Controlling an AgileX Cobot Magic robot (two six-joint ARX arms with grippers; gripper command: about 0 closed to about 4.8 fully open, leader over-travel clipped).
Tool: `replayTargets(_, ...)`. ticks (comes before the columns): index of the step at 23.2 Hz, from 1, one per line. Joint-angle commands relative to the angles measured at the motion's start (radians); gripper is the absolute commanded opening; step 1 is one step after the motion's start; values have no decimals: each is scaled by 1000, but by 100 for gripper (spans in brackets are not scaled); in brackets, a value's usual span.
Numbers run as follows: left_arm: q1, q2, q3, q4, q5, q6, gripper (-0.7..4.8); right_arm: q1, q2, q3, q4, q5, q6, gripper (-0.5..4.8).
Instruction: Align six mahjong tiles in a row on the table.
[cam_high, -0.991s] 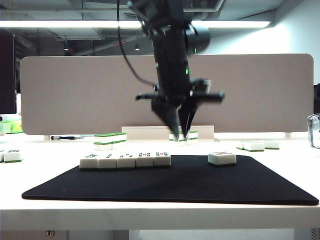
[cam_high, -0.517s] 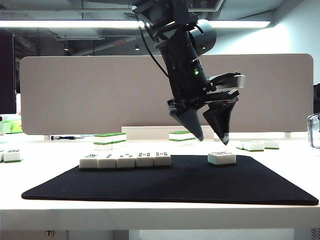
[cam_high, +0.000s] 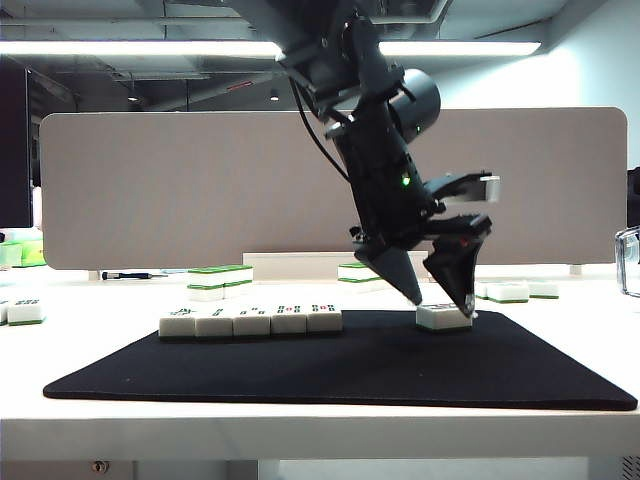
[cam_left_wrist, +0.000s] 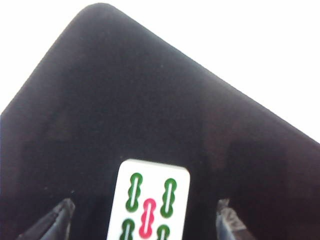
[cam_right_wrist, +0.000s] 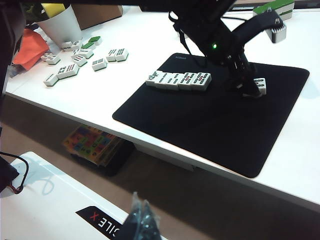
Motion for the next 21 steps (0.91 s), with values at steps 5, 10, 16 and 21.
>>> replayTargets(5, -3, 11, 3, 29, 3, -29, 175, 1, -12, 3, 10, 1, -3, -1)
replayTargets(10, -3, 6, 3, 8, -7, -225, 170, 1, -12, 3, 10, 1, -3, -1)
replayTargets(16, -2, -38, 4, -86, -121, -460, 171, 1, -12, 3, 10, 1, -4, -1)
replayTargets(21, 3, -62, 4, -147, -120, -578, 171, 1, -12, 3, 12, 1, -3, -1)
